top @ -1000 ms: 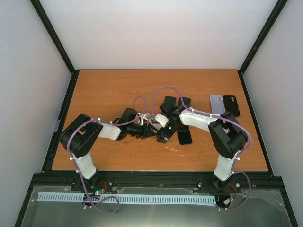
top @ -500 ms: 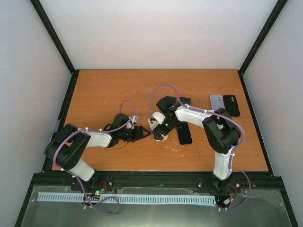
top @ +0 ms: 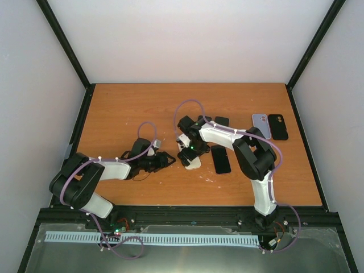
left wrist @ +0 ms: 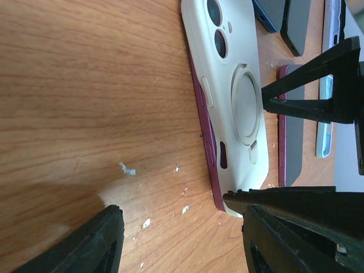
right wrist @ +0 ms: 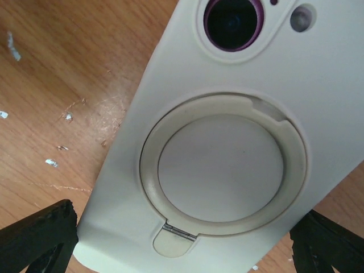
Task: Take the phone out of the phone case
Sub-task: Remove the phone case from the phone.
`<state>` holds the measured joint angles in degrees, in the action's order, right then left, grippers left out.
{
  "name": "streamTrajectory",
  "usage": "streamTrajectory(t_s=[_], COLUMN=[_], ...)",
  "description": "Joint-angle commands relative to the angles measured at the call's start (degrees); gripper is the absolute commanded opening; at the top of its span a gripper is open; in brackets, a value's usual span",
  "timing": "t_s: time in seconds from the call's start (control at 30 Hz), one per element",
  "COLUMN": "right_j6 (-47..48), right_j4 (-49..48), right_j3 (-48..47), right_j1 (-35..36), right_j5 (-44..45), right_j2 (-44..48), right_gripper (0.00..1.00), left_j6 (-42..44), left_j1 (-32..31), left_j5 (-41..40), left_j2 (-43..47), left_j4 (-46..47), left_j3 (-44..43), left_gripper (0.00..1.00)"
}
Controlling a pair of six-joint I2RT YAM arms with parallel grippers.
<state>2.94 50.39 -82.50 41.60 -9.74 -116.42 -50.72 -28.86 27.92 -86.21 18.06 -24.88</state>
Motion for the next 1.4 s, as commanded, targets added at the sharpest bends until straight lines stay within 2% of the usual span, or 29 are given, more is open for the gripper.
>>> streamTrajectory(t_s=[0.0, 0.53, 0.63, 0.83, 1.0, 1.17, 1.37], right_j6=[-6.02, -7.55, -5.93, -1.43, 0.55, 0.41, 1.71], right_j4=[3.56, 4.18, 4.48, 3.72, 2.61, 1.99, 2.41], right_j3=[0.61, -0.78, -1.37, 1.27, 3.67, 4.07, 4.38], right_j1=[2.04, 2.26, 1.46, -4.16, -9.90, -11.54, -13.07], right_j5=[3.66, 0.20, -4.46, -23.43, -33.85, -35.41, -37.35], right_j2=[-5.38, -8.89, -8.08, -4.81, -5.62, -6.71, -4.79], right_gripper=[1.00, 0.99, 0.90, 0.65, 0.49, 0.46, 0.46], left_j6=[-0.87, -0.42, -0.33, 0.36, 0.57, 1.20, 0.80], left_j1=[0.56, 0.74, 0.74, 0.74, 0.13, -1.91, -2.41], left_j5=[-1.49, -1.37, -1.20, 1.52, 3.90, 5.32, 2.14], left_j2=[1.70, 0.27, 0.24, -2.98, -5.82, -8.98, -9.11], left_j4=[-0.65, -0.50, -0.37, 1.58, 4.52, 4.47, -0.03], left_j3=[0.68, -0.33, -0.34, -2.25, -4.01, -7.84, -9.50], left_gripper=[0.58, 0.58, 0.58, 0.58, 0.57, 0.56, 0.54])
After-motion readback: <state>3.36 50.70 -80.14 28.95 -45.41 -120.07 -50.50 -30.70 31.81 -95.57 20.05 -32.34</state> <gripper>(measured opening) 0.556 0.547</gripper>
